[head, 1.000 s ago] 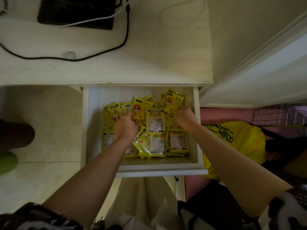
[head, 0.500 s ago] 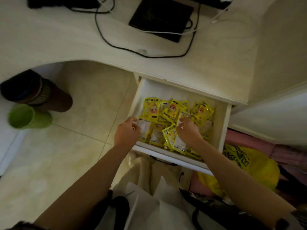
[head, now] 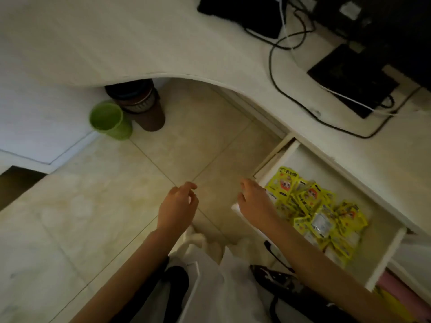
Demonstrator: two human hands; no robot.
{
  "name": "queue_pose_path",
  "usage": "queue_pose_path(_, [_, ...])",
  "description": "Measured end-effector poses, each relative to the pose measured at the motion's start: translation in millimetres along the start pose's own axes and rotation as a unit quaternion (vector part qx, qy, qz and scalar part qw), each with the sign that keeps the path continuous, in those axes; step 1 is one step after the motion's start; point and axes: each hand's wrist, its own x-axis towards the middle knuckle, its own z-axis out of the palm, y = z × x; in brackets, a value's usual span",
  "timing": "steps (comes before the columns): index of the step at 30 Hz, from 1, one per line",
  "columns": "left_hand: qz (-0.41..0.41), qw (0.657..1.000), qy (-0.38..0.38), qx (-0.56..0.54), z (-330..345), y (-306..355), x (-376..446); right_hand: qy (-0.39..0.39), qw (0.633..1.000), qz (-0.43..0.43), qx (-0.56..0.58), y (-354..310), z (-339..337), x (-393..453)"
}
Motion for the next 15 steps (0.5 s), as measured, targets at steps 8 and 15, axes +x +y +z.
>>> queue_pose_path(8, [-0.045, 0.999, 0.025, -0.005, -86, -100, 49, -0.029, 0.998, -0.057, 0.002, -122, 36, 58])
queue_pose_path(15, [-0.048, 0.997, 0.058, -0.006, -128, -122, 101, -0.009, 0.996, -0.091, -0.017, -188, 27, 109])
